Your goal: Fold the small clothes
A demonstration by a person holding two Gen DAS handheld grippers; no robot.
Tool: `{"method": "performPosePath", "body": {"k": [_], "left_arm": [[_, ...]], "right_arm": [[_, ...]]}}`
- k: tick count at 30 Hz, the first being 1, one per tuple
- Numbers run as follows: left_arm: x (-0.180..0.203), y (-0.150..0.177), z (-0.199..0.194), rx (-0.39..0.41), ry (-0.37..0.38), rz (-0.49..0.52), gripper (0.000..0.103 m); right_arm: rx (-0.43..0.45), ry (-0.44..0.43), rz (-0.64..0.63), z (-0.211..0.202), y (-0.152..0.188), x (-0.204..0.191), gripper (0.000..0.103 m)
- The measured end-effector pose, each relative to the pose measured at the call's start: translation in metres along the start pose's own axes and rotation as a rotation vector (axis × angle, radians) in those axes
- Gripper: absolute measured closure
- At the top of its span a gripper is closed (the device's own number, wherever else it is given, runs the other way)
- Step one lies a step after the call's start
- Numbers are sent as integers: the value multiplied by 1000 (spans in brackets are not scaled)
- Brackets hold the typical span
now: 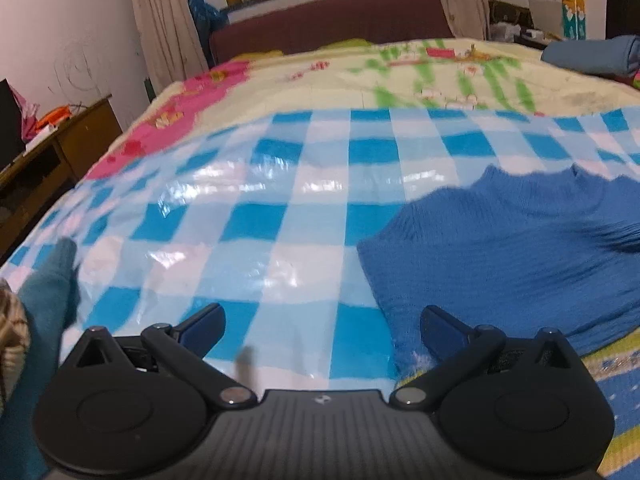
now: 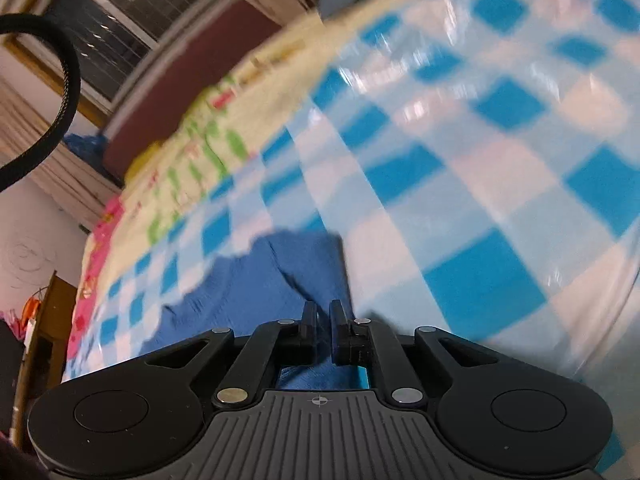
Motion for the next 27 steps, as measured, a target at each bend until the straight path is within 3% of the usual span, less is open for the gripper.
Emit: {"method": "performPosePath", "body": {"k": [2,7,8,10,11,12,14,16,19,23,27], "left_arm": [[2,-8,-5,21,25,-20,0],[29,-22,-2,28,88,-15,0],[36,-21,2,22,92,3,0],[43,-14,15,-15,70,46,0],[44,-9,22,-37,60,60,0],[41,-4,26,-53,60,57,0],[30,-1,26,-72,69,30,0],[17,0,18,-66,53,19,0],[-6,8,-11,-54,77,5,0],[-37,37,-59,-68,127,25,0],[-55,76,-104,-130,192,32,0]], "right_arm": [[-6,-40,-56,-1,-1,-17,93],[-120,-151,-196,34,15,-56,93],[-142,-137,-197,45,20,-55,93],[-167,-14,-201,63,24,-34,93],[-174,57,-185,67,25,-17,103],[-177,53,-157,68,24,-8,103],[-178,39,-115,60,23,-8,103],[-161,31,-149,46,19,-21,91],[-176,-36,-191,19,23,-42,91],[-223,-73,-256,-30,48,-58,90],[-273,-62,-240,-78,77,-46,81]]}}
Point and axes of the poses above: each gripper's, at about its wrist camera, not at the fingertips, and z roughly the way its jaws point, x to its right, y to its underside, the point moved 7 cm from there along z, roughly the way its jaws point, and after that the axes turned 14 degrees about -y, right-handed, at the moved point
